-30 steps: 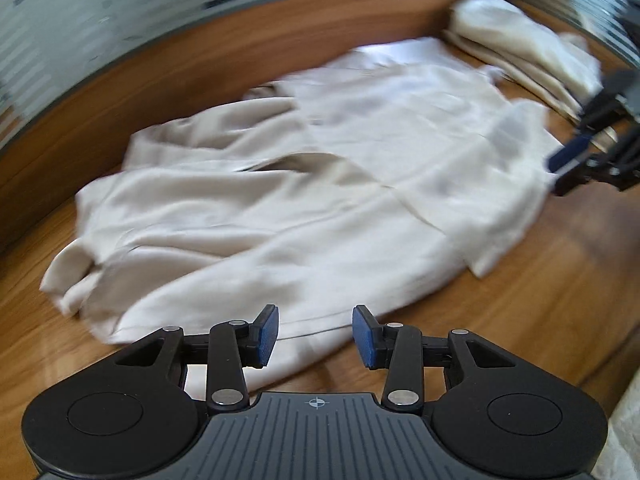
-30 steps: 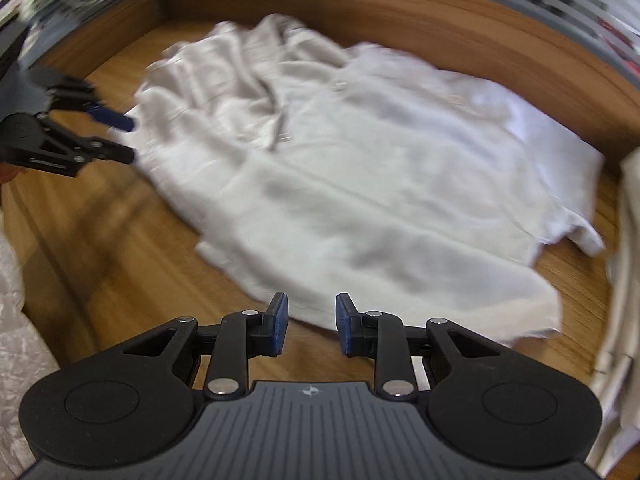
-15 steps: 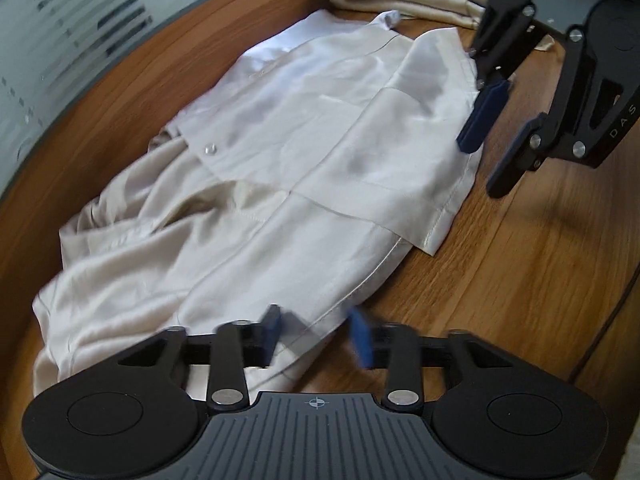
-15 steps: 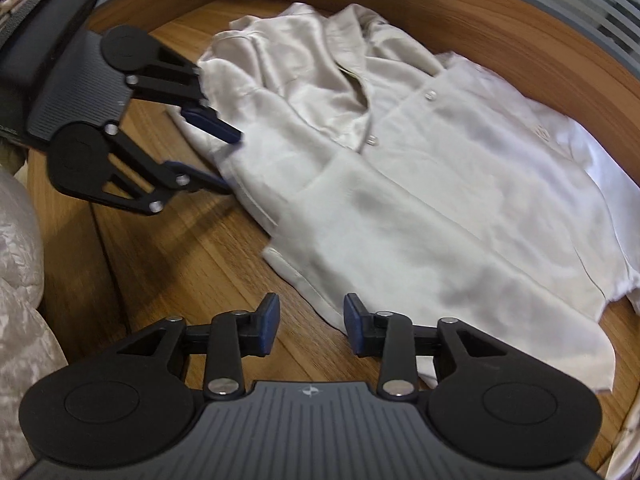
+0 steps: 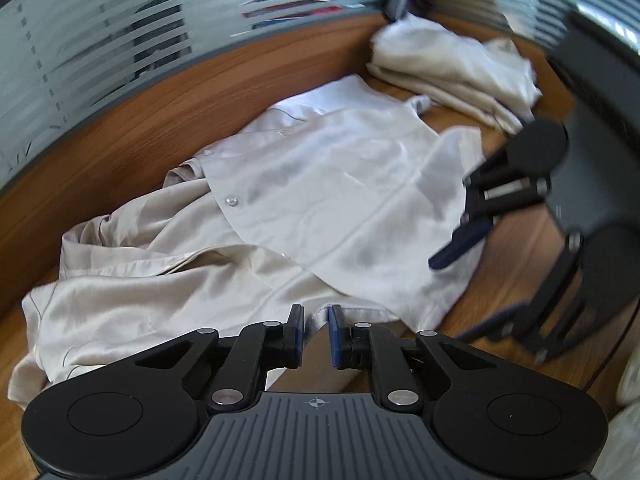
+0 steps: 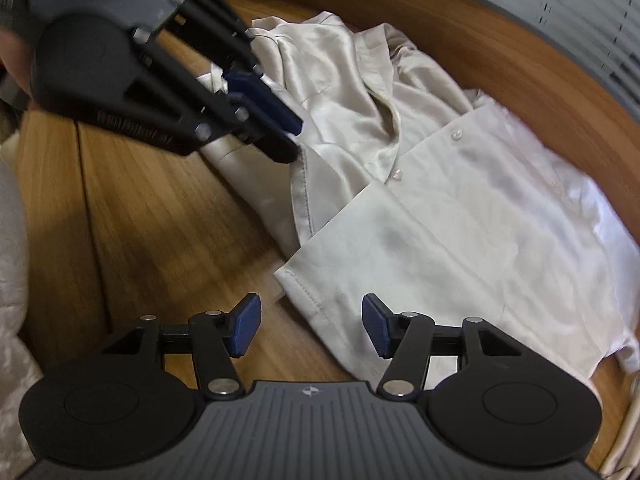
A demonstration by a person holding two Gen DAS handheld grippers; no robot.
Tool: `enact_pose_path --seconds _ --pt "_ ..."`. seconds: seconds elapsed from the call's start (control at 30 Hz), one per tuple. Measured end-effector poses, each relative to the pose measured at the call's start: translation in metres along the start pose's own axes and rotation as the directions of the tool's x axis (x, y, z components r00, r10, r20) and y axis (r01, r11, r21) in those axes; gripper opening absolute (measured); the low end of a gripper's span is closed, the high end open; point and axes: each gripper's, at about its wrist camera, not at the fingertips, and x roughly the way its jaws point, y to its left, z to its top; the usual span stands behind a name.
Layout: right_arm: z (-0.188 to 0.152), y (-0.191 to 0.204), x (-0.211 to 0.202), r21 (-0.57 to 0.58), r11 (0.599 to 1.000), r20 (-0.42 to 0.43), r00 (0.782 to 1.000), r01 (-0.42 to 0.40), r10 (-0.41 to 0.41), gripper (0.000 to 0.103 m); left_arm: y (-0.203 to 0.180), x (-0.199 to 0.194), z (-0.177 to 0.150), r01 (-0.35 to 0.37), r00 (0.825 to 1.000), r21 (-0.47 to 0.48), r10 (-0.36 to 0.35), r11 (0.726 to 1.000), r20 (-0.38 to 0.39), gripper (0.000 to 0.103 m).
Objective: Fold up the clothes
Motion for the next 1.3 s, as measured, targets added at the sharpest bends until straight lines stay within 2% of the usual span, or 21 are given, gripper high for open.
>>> enact_pose_path --seconds 0.17,0.3,0.4,0.47,0.5,0.57,0.67,0.83,0.9,0.93,0.97,1.17,1.3 --pt "0.005 0.005 0.008 -0.037 0.995 0.034 0.995 0.096 -0.094 0.062 0.012 -0.002 0.01 0.019 1.0 -0.084 -0.018 0.996 0.008 0.015" --pt "0.004 0.011 0.013 -0.125 0.973 0.073 0.979 0.196 -0.188 0.062 0.021 -0.004 0.015 0.031 0.999 -0.138 -0.029 0.99 0.013 0.012" --pt "0.002 0.014 0.014 -0.147 0.972 0.083 0.982 0.183 -0.173 0.062 0.024 -0.004 0.017 0.028 1.0 -0.154 -0.026 0.988 0.011 0.012" --pt "0.002 0.014 0.016 -0.143 0.971 0.09 0.979 0.194 -0.182 0.057 0.024 -0.004 0.017 0.024 1.0 -0.152 -0.023 0.988 0.011 0.012" --pt "0.003 0.012 0.016 -0.131 0.971 0.092 0.978 0.199 -0.188 0.044 0.024 -0.004 0.017 0.022 1.0 -0.148 -0.021 0.989 0.011 0.012" --pt "0.005 0.005 0.018 -0.09 0.976 0.089 0.977 0.2 -0.192 0.031 0.023 -0.006 0.017 0.021 1.0 -0.145 -0.019 0.989 0.014 0.012" --pt "0.006 -0.002 0.018 -0.057 0.978 0.086 0.977 0.203 -0.197 0.03 0.023 -0.007 0.017 0.028 1.0 -0.149 -0.026 0.988 0.014 0.012" --pt "0.006 0.003 0.025 -0.134 0.97 0.07 0.978 0.205 -0.197 0.035 0.022 -0.006 0.016 0.032 0.999 -0.15 -0.03 0.988 0.015 0.012" --pt "0.007 0.002 0.028 -0.147 0.967 0.067 0.977 0.209 -0.201 0.034 0.022 -0.007 0.016 0.034 0.999 -0.148 -0.032 0.988 0.017 0.012" --pt "0.008 0.001 0.029 -0.148 0.966 0.066 0.977 0.211 -0.203 0.029 0.021 -0.008 0.015 0.037 0.999 -0.147 -0.035 0.988 0.018 0.012" --pt "0.008 0.0 0.029 -0.148 0.966 0.064 0.976 0.214 -0.207 0.006 0.021 -0.009 0.015 0.04 0.999 -0.146 -0.038 0.989 0.019 0.012" --pt "0.01 -0.003 0.007 -0.116 0.97 0.08 0.975 0.214 -0.205 0.005 0.011 -0.02 0.005 0.043 0.999 -0.129 -0.041 0.991 0.013 0.009" --pt "0.004 0.011 -0.018 -0.125 0.975 0.075 0.982 0.182 -0.173 0.005 -0.006 -0.036 -0.01 0.04 0.999 -0.129 -0.038 0.991 0.018 0.009"
